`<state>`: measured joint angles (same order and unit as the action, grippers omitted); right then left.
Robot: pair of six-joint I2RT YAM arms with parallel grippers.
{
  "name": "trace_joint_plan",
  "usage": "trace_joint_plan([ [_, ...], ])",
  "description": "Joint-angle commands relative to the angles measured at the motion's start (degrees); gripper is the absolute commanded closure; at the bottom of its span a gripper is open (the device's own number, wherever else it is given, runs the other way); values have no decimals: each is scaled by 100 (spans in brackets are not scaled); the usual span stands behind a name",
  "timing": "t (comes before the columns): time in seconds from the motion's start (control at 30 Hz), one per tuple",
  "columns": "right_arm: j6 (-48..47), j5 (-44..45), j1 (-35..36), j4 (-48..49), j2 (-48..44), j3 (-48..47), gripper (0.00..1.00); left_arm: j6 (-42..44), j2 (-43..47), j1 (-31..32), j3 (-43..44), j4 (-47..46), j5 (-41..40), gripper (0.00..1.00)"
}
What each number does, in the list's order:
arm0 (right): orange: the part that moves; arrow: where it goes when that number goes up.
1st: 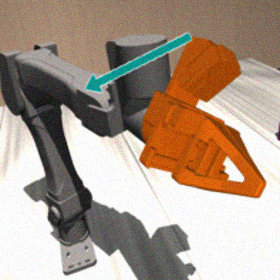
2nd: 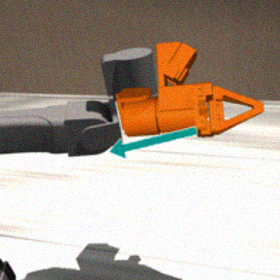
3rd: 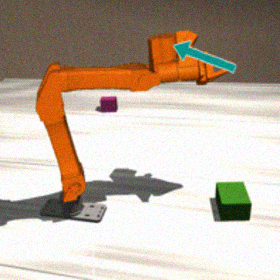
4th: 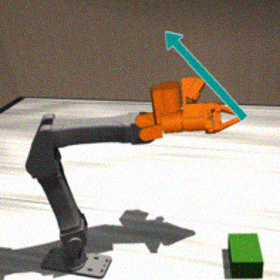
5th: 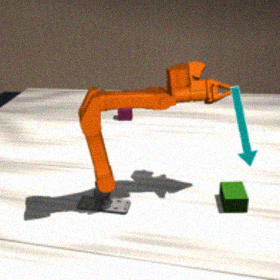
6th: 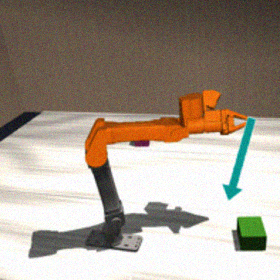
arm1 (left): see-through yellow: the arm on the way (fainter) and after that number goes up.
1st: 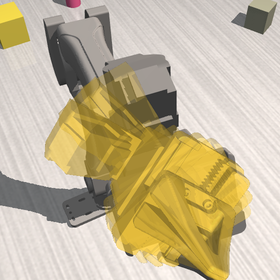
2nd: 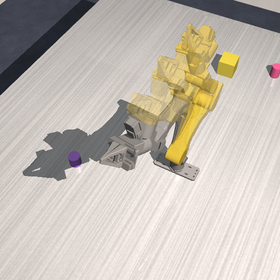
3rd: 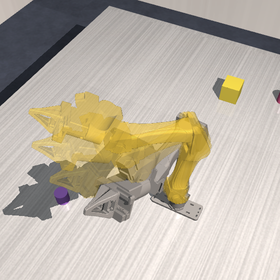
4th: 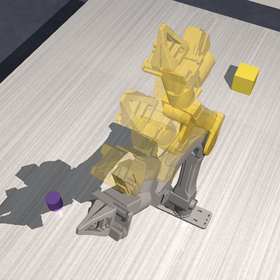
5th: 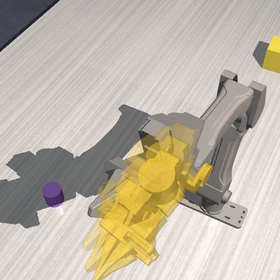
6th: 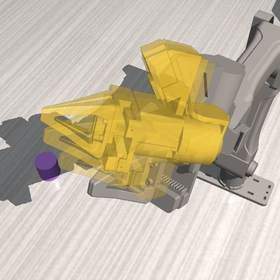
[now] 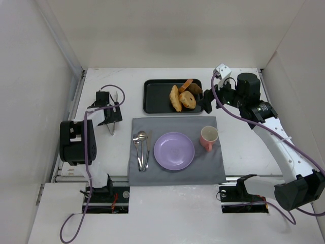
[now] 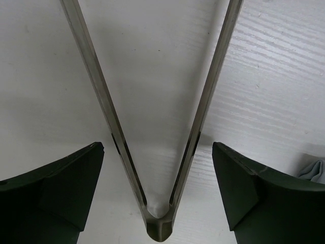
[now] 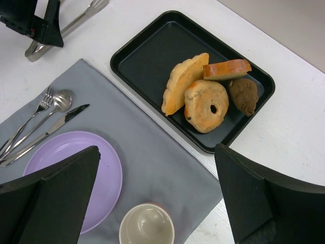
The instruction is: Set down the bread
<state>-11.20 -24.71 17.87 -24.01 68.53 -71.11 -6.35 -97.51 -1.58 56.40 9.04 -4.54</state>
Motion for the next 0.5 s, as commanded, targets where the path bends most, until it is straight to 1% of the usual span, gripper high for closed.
trace_joint_plan([
  [0.0, -75, -122, -3, 142, -103, -166, 0, 81, 22, -9, 240, -7, 49, 15],
  [0.13, -75, -122, -3, 142, -103, -166, 0, 81, -31, -9, 292, 45, 102, 21],
  [0.2, -75, -122, -3, 142, -103, -166, 0, 81, -92, -9, 292, 45, 102, 27],
  [0.27, -75, -122, -3, 142, -103, -166, 0, 81, -92, -9, 292, 98, 102, 27],
  [0.43, -75, -122, -3, 142, -103, -166, 0, 81, -145, -9, 292, 98, 102, 35],
  [0.47, -75, -122, -3, 142, -103, -166, 0, 81, -145, -9, 292, 98, 102, 35],
])
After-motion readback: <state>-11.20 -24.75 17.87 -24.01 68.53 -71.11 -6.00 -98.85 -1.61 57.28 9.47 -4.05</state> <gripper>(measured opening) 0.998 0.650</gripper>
